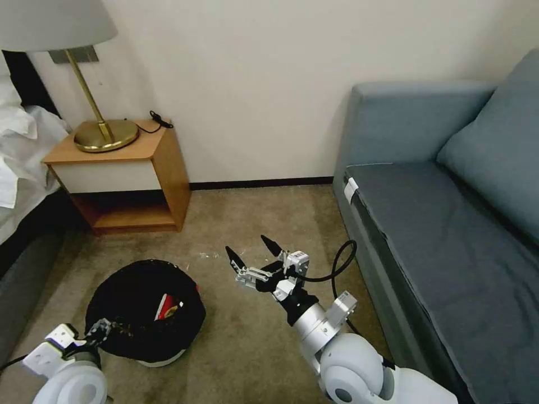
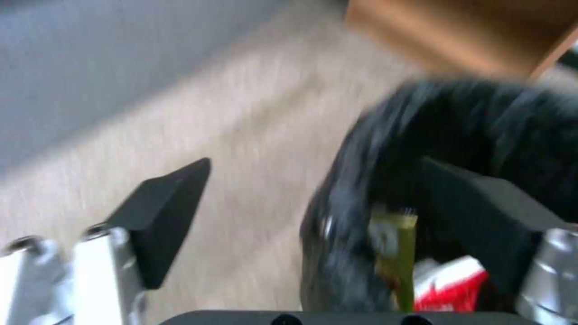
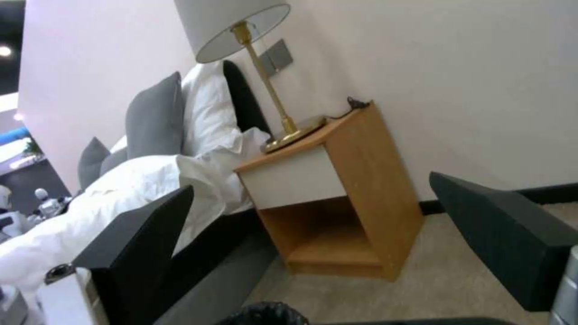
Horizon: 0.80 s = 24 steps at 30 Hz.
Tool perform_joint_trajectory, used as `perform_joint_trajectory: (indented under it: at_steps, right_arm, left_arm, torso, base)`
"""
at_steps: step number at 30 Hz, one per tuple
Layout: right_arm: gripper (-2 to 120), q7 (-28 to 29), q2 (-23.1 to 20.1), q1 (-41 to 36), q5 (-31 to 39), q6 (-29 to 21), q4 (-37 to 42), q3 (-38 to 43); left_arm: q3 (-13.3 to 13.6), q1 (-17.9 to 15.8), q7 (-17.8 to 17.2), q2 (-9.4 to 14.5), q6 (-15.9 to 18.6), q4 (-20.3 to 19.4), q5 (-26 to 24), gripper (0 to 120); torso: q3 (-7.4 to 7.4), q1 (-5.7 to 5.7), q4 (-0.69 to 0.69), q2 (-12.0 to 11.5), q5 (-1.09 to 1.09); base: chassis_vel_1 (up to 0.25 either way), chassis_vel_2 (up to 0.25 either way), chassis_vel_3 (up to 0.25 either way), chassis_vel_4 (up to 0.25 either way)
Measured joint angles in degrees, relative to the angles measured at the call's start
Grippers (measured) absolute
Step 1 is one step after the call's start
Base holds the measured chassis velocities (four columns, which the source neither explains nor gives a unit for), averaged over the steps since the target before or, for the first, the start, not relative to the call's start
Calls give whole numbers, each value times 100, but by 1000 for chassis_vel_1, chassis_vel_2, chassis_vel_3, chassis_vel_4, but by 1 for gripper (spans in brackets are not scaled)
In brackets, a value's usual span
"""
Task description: Pick up the trash bin, then pick up the garbage on the floor and place it into the trash bin.
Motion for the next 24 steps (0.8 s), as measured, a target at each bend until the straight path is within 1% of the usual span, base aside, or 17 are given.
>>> perform_joint_trajectory:
  at_steps: [1, 2, 4, 5, 7, 8, 9, 10, 11, 12, 13, 14, 16, 18, 20, 21, 24]
  right_arm:
    - [100, 41, 24, -1, -61, -2, -4, 29]
    - [100, 129, 56, -13, -206, -2, -40, 74]
    - [100, 338, 96, -54, -785, 29, -205, 183]
    - [100, 338, 96, -54, -785, 29, -205, 183]
    - [100, 476, 101, -117, -1364, 100, -364, 320]
    - [100, 641, 104, -165, -1704, 141, -448, 397]
    - [100, 758, 106, -213, -1938, 169, -504, 470]
    - [100, 758, 106, -213, -1938, 169, -504, 470]
    - [100, 871, 109, -274, -2149, 175, -545, 570]
    - [100, 987, 115, -381, -2391, 177, -571, 728]
    - [100, 1090, 123, -509, -2578, 177, -581, 891]
    - [100, 1090, 123, -509, -2578, 177, -581, 891]
    - [100, 1250, 151, -776, -2795, 131, -560, 1150]
    - [100, 1322, 169, -873, -2880, 98, -539, 1227]
    - [100, 1601, 222, -1179, -3180, -95, -464, 1432]
    - [100, 1601, 222, -1179, -3180, -95, -464, 1432]
    - [100, 2047, 336, -1512, -3490, -481, -412, 1603]
  left_arm:
    - [5, 132, 249, -64, -206, -123, 457, 97]
    - [13, 276, 570, -124, -507, -292, 839, 98]
    - [84, 492, 1227, -221, -1249, -507, 1438, 100]
    - [84, 492, 1227, -221, -1249, -507, 1438, 100]
    - [157, 593, 1846, -316, -2049, -475, 2241, 100]
    - [188, 590, 2202, -377, -2596, -357, 2789, 100]
    - [211, 571, 2447, -420, -2924, -269, 3094, 100]
    - [211, 571, 2447, -420, -2924, -269, 3094, 100]
    - [254, 553, 2798, -467, -3218, -192, 3349, 100]
    - [357, 550, 3158, -530, -3407, -143, 3522, 100]
    - [548, 566, 3409, -602, -3478, -116, 3577, 100]
    - [548, 566, 3409, -602, -3478, -116, 3577, 100]
    - [745, 556, 3731, -694, -3599, -14, 3602, 100]
    - [780, 545, 3795, -711, -3620, 18, 3615, 100]
    - [829, 546, 3840, -709, -3532, 40, 3626, 100]
    - [829, 546, 3840, -709, -3532, 40, 3626, 100]
    - [840, 592, 3831, -624, -3342, 33, 3531, 100]
  torso:
    - [0, 0, 1, 0, 0]
    - [0, 0, 2, 0, 0]
    - [0, 0, 1, 0, 3]
    - [0, 0, 1, 0, 3]
    - [0, 0, 2, 0, 2]
    - [0, 0, 1, 0, 3]
    - [0, 0, 1, 0, 2]
    - [0, 0, 1, 0, 2]
    - [0, 0, 0, 0, 0]
    - [0, 0, 0, 0, 1]
    - [0, 0, 0, 0, 1]
    - [0, 0, 0, 0, 1]
    - [0, 0, 0, 0, 1]
    - [0, 0, 0, 0, 1]
    - [0, 0, 0, 0, 1]
    - [0, 0, 0, 0, 1]
    - [0, 0, -1, 0, 1]
  base:
    - [0, 0, 0, 0]
    - [0, 0, 0, 0]
    - [0, 0, 0, 0]
    - [0, 0, 0, 0]
    - [0, 0, 0, 0]
    - [0, 0, 0, 0]
    - [0, 0, 0, 0]
    - [0, 0, 0, 0]
    - [0, 0, 0, 0]
    - [0, 0, 0, 0]
    - [0, 0, 0, 0]
    - [0, 0, 0, 0]
    - [0, 0, 0, 0]
    - [0, 0, 0, 0]
    - [0, 0, 0, 0]
    - [0, 0, 0, 0]
    - [0, 0, 0, 0]
